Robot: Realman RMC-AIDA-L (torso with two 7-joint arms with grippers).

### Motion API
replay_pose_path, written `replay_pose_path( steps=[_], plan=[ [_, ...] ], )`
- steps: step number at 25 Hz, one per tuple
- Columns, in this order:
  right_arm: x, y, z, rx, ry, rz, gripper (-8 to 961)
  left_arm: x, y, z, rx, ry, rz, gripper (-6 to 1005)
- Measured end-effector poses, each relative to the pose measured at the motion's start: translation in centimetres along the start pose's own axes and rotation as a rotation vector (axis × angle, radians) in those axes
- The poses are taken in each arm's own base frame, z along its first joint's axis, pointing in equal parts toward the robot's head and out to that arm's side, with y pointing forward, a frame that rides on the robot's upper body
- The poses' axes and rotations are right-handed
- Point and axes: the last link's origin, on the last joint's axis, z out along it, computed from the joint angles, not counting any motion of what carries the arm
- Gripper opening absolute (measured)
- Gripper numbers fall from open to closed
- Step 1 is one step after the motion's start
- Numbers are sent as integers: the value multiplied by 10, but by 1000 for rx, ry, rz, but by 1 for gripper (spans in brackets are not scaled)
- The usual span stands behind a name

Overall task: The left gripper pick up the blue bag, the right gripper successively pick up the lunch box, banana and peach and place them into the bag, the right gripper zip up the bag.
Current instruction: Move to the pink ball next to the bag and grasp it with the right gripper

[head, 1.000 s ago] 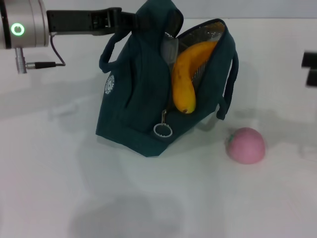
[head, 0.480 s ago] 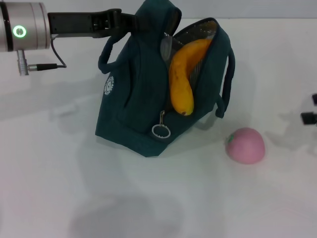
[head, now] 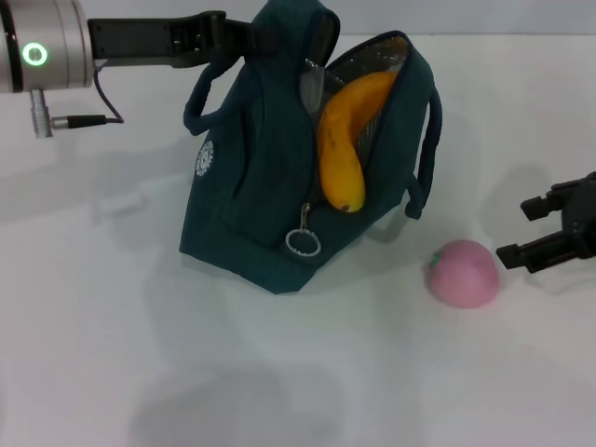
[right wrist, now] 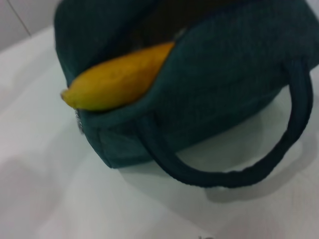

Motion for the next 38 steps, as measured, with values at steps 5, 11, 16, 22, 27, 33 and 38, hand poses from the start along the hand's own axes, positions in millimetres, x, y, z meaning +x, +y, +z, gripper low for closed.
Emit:
replay_pose_path(
  steps=[5, 11, 16, 22, 27, 33, 38],
  plan=[
    [-13, -3, 12, -24, 64, 31, 884, 0, 0, 0, 1, -1, -5, 50],
    [-21, 2, 26, -65, 129, 30, 883, 1, 0, 0, 2, -3, -9, 50],
    [-22, 5, 34, -74, 178, 20, 882, 0, 0, -1, 3, -2, -11, 50],
    [-22, 1, 38, -41, 210, 9, 881, 0, -1, -1, 6, 1, -12, 50],
    [-24, 0, 44, -18, 217, -14, 880, 1, -2, -1, 12, 7, -9, 49],
    [-25, 0, 54, -17, 238, -32, 878, 2, -2, -1, 12, 6, -7, 49],
    [-27, -1, 60, -21, 246, -31, 877, 2, -2, -1, 12, 6, -4, 49]
  ],
)
